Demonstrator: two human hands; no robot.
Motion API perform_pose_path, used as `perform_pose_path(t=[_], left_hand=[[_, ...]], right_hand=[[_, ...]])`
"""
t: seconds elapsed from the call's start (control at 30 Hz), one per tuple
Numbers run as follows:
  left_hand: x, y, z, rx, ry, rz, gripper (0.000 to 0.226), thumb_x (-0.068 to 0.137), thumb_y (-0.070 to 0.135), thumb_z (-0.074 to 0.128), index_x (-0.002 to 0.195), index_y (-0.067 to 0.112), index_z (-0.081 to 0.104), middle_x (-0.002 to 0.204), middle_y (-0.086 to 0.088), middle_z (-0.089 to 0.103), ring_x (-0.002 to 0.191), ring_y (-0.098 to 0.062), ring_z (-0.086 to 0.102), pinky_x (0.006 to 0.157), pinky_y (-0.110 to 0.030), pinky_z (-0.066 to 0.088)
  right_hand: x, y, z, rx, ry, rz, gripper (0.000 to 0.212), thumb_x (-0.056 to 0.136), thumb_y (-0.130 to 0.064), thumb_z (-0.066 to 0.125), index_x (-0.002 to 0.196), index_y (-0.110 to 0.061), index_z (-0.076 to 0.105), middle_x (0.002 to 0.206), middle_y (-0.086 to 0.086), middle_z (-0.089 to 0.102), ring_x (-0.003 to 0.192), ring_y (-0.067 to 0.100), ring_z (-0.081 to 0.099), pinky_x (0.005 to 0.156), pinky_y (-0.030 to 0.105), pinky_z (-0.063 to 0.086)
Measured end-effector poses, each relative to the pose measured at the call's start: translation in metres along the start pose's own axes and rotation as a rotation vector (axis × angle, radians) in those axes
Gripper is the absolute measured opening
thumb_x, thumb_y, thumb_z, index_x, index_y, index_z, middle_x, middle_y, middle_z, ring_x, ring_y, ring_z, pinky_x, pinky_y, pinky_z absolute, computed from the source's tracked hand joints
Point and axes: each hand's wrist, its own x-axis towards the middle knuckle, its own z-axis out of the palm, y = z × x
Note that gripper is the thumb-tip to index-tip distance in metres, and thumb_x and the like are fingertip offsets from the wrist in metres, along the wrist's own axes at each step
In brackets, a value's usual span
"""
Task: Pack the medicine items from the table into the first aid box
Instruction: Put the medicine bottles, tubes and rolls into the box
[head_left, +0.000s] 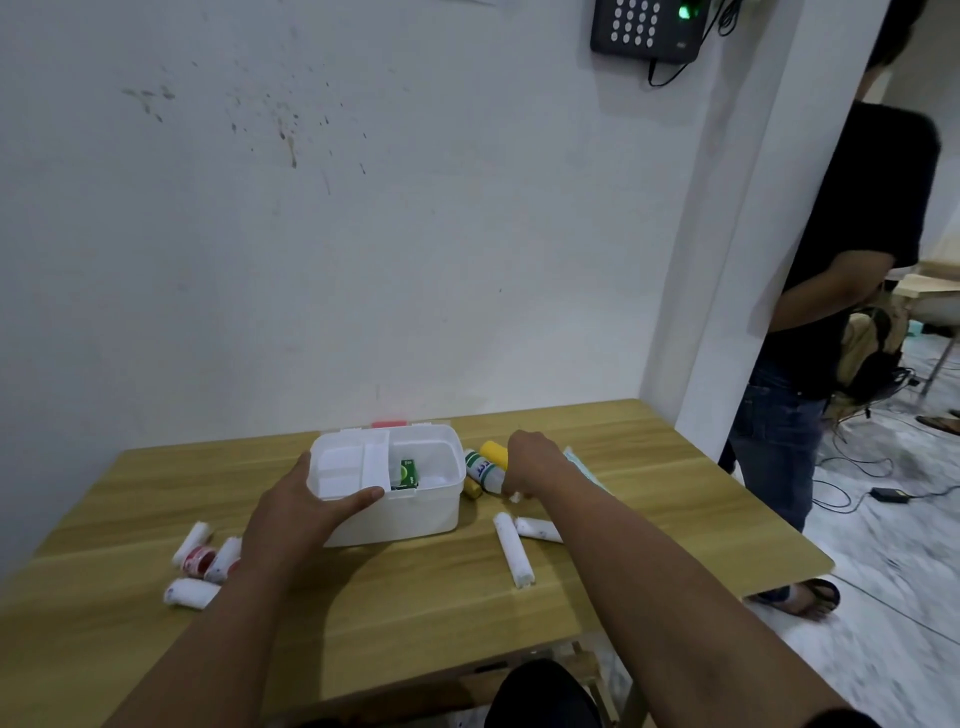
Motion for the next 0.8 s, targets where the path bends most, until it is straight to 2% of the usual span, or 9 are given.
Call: perform_pose_path(t=[0.1,0.17,0.27,0.33,0.43,0.5,0.57,0.67,0.8], left_hand=[[0.001,0.0,-0.001,0.013,0.004,-0.01,0.108,0.057,0.078,0.077,0.149,0.033,0.042,0.138,-0.004,0.06,0.119,-0.03,0.057,0.077,-0.041,0.052],[0.001,-0.001,-0.001,0.013,-0.003,-0.007,0.11,0.055,0.082,0.075,0.148,0.034,0.042,0.136,-0.004,0.061,0.116,-0.03,0.058,0.078,-0.042,0.055],[0.002,-0.001,-0.002,0.022,-0.011,-0.014,0.112,0.053,0.084,0.073,0.148,0.032,0.042,0.136,-0.004,0.061,0.115,-0.029,0.058,0.078,-0.042,0.056],[0.001,-0.001,-0.001,0.023,-0.01,-0.007,0.113,0.054,0.084,0.073,0.148,0.031,0.041,0.136,-0.005,0.061,0.115,-0.029,0.058,0.076,-0.041,0.055],[0.001,-0.001,-0.002,-0.005,-0.004,0.01,0.107,0.056,0.08,0.076,0.147,0.033,0.043,0.135,-0.003,0.062,0.108,-0.024,0.056,0.072,-0.037,0.051],[0.0,-0.001,-0.002,-0.021,-0.011,0.013,0.107,0.055,0.081,0.075,0.146,0.034,0.043,0.135,-0.001,0.062,0.103,-0.018,0.053,0.072,-0.037,0.051],[-0.001,-0.001,-0.003,-0.032,-0.018,0.012,0.107,0.054,0.083,0.074,0.145,0.036,0.043,0.136,0.0,0.062,0.107,-0.02,0.055,0.076,-0.039,0.054],[-0.001,0.001,-0.004,-0.029,-0.022,0.005,0.107,0.054,0.08,0.075,0.146,0.034,0.043,0.137,-0.002,0.061,0.116,-0.027,0.058,0.08,-0.042,0.054],[0.0,0.001,-0.004,-0.032,-0.034,0.005,0.114,0.049,0.087,0.071,0.146,0.035,0.043,0.135,-0.001,0.062,0.105,-0.02,0.054,0.073,-0.038,0.052]], right_hand=[[0.005,0.006,0.0,0.08,0.04,0.021,0.032,0.075,-0.024,0.078,0.076,-0.015,0.048,0.07,0.0,0.053,0.072,0.023,0.059,0.048,0.027,0.036],[0.006,0.011,-0.006,0.121,0.084,0.058,0.024,0.08,-0.017,0.067,0.07,-0.016,0.045,0.07,0.002,0.054,0.073,0.025,0.06,0.05,0.026,0.038],[0.003,0.025,-0.019,0.099,0.14,0.123,0.001,0.088,-0.012,0.058,0.088,-0.013,0.057,0.096,0.008,0.064,0.087,0.026,0.063,0.066,0.031,0.049],[0.003,0.036,-0.02,0.068,0.152,0.176,0.019,0.089,-0.015,0.058,0.107,-0.014,0.062,0.111,0.007,0.066,0.1,0.027,0.065,0.075,0.033,0.051],[-0.001,0.051,-0.012,0.037,0.094,0.29,0.03,0.087,-0.026,0.062,0.115,-0.018,0.063,0.119,0.007,0.064,0.109,0.03,0.063,0.088,0.041,0.054],[0.0,0.06,-0.001,0.036,0.026,0.351,0.037,0.084,-0.031,0.065,0.119,-0.018,0.062,0.121,0.008,0.063,0.109,0.031,0.061,0.092,0.046,0.054],[0.0,0.067,0.009,0.043,-0.012,0.36,0.041,0.083,-0.028,0.067,0.123,-0.017,0.061,0.121,0.008,0.063,0.107,0.03,0.062,0.092,0.045,0.055],[-0.003,0.073,0.011,0.067,0.024,0.335,0.041,0.087,-0.027,0.066,0.126,-0.015,0.059,0.123,0.009,0.064,0.109,0.028,0.063,0.091,0.041,0.055],[-0.004,0.062,-0.028,0.126,0.101,0.278,0.053,0.078,-0.031,0.079,0.123,-0.012,0.057,0.119,0.008,0.065,0.109,0.028,0.064,0.078,0.034,0.051]])
